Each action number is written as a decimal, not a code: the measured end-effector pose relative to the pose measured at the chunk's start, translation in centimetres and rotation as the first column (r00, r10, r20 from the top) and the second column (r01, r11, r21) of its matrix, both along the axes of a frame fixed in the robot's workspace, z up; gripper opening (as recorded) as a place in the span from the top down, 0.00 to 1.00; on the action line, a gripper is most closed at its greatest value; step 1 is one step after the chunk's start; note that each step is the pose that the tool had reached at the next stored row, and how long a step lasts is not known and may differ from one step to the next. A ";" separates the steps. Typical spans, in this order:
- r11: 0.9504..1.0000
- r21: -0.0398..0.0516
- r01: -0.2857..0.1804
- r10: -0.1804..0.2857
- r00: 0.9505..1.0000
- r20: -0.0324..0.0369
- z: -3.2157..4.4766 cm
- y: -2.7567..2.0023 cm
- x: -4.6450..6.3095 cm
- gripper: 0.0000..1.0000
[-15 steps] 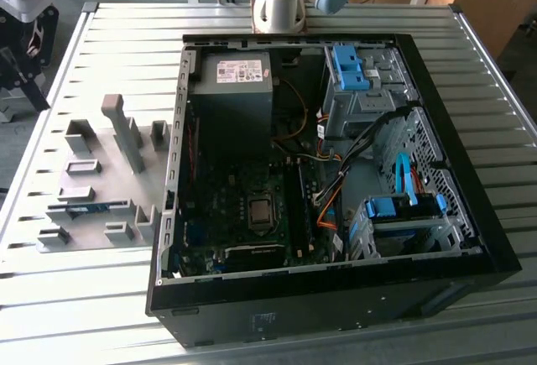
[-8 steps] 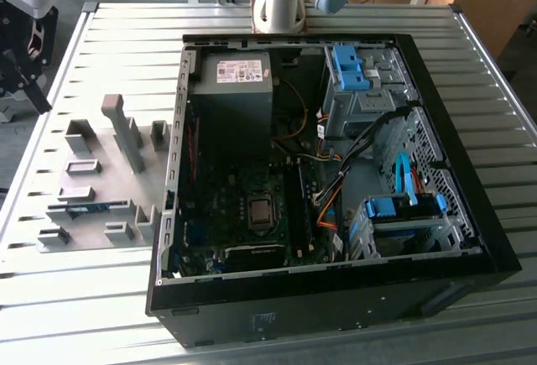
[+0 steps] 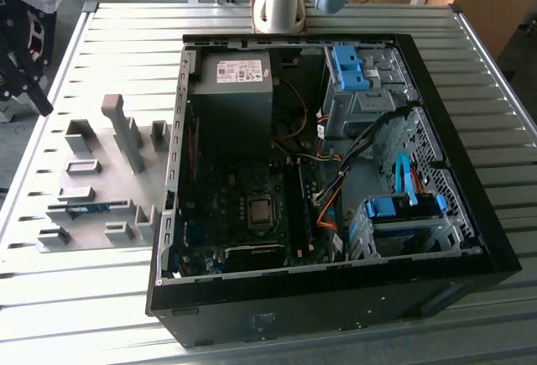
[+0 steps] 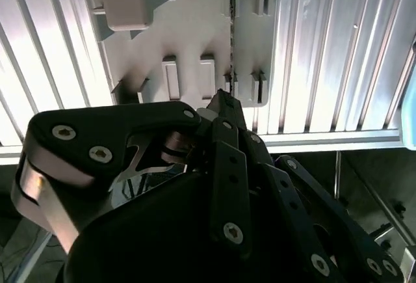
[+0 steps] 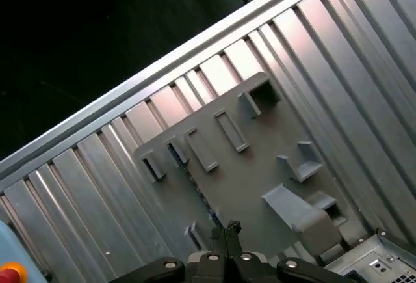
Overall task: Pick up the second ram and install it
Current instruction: 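Pick up the second ram and move it above second insertion slot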
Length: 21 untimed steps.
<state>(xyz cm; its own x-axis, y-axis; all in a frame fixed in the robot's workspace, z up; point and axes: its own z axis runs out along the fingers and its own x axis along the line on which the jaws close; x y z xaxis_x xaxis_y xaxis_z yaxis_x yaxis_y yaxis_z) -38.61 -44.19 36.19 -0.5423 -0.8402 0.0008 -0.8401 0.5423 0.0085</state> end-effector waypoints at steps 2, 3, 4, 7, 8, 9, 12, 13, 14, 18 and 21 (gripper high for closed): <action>0.999 0.000 -0.035 0.035 0.999 0.000 -0.09 0.00 0.0 0.90; 0.999 0.000 -0.054 0.054 0.999 0.000 -0.14 0.00 0.0 0.90; 0.997 0.000 -0.073 0.073 0.997 0.000 -0.20 0.00 0.0 0.90; 0.992 0.000 -0.127 0.127 0.992 0.000 -0.34 0.00 0.0 0.90; 0.990 0.000 -0.144 0.144 0.990 0.000 -0.38 0.00 0.0 0.90; 0.987 0.000 -0.162 0.162 0.987 0.000 -0.43 0.00 0.0 0.90; 0.977 0.000 -0.215 0.215 0.977 0.000 -0.52 0.00 0.0 0.90; 0.974 0.000 -0.228 0.228 0.974 0.000 -0.56 0.01 -0.1 0.90; 0.973 0.000 -0.233 0.233 0.973 0.000 -0.59 0.01 -0.3 0.90; 0.969 0.000 -0.247 0.247 0.969 0.000 -0.74 0.01 -1.1 0.90; 0.954 0.000 -0.299 0.299 0.954 0.000 -0.85 0.00 -1.1 0.90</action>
